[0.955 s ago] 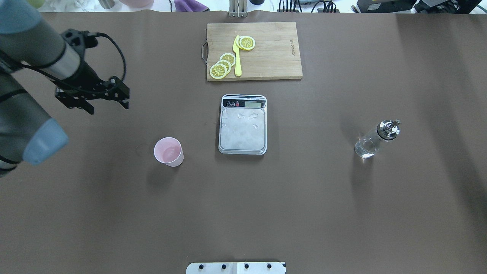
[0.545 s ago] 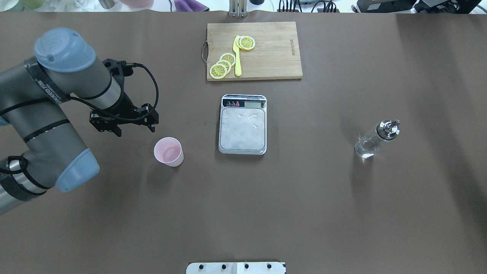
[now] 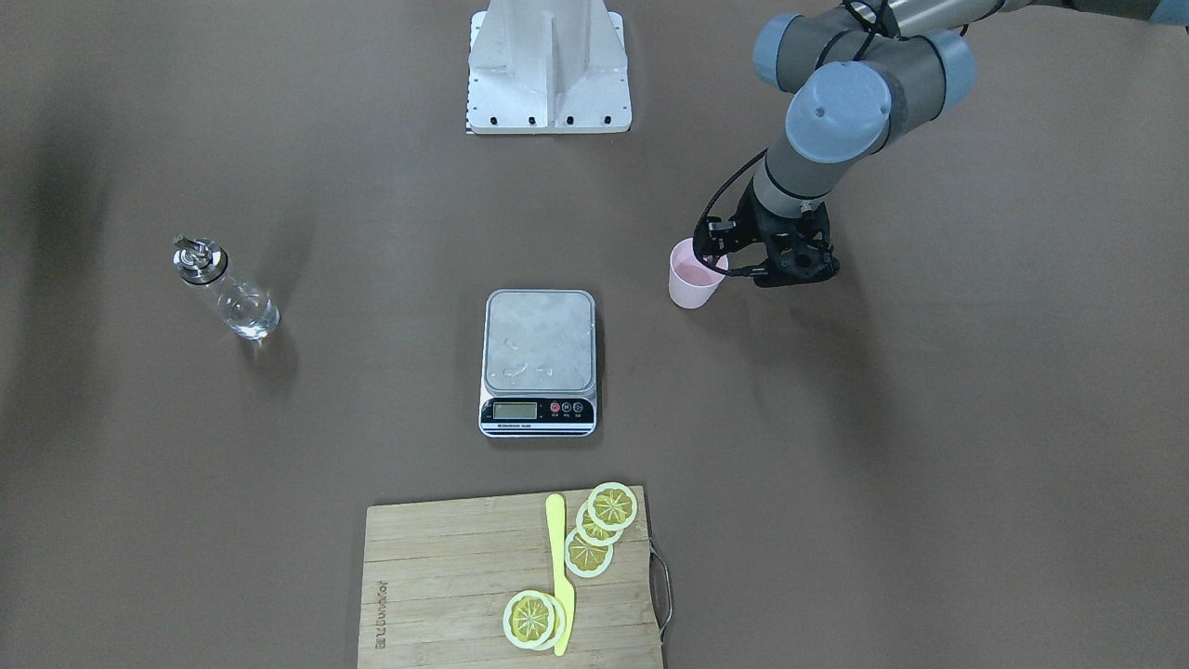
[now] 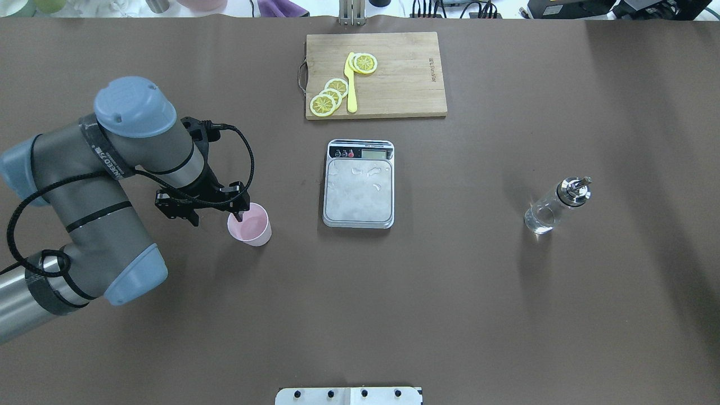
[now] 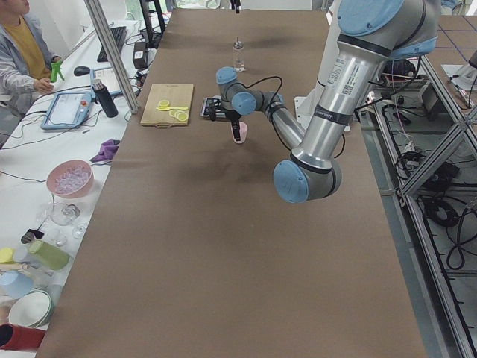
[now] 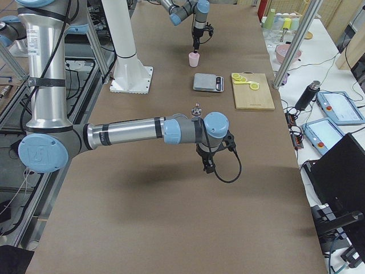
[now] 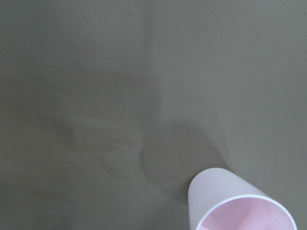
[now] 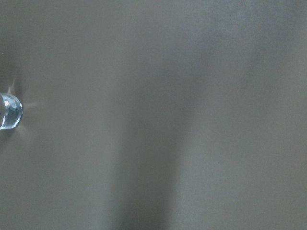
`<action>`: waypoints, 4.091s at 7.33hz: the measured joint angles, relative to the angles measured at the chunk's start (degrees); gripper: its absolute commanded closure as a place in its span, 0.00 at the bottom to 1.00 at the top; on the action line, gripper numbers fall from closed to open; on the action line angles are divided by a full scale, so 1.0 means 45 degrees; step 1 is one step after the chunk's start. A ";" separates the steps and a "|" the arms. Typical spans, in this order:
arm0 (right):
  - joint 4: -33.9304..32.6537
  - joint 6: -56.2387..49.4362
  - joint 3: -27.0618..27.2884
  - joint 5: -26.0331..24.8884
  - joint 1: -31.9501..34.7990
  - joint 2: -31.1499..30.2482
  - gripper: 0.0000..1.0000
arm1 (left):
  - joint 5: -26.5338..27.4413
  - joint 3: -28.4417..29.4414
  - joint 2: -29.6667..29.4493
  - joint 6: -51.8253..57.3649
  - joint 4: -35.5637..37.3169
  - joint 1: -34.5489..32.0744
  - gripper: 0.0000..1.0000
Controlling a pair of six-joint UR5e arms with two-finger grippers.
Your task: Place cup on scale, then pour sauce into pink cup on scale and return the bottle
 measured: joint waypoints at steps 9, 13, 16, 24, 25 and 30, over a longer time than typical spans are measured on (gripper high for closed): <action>0.1269 0.2966 0.0937 -0.0159 -0.1791 0.0043 0.00 | -0.0082 0.0391 -0.1771 -0.0869 0.0133 0.0098 1.00; 0.8194 0.5533 0.1057 -0.0303 -0.3285 -0.1273 0.01 | -0.0062 0.2429 -0.4521 -0.2455 0.0070 0.0020 1.00; 1.0317 0.6174 0.1023 -0.0302 -0.3963 -0.1544 0.01 | -0.0004 0.4531 -0.6161 -0.2959 -0.0241 0.0054 1.00; 1.5334 0.7682 -0.0624 -0.0894 -0.5306 -0.1219 0.02 | -0.0382 0.5432 -0.6185 -0.2994 -0.1227 -0.0234 0.03; 1.5810 0.7895 -0.0643 -0.1268 -0.5563 -0.1116 0.02 | -0.0918 0.4831 -0.5735 -0.2870 -0.1183 -0.0618 0.03; 1.9935 0.8439 -0.1869 -0.3762 -0.7067 -0.1186 0.02 | -0.2915 0.1519 -0.3002 -0.1136 0.0032 -0.2690 0.03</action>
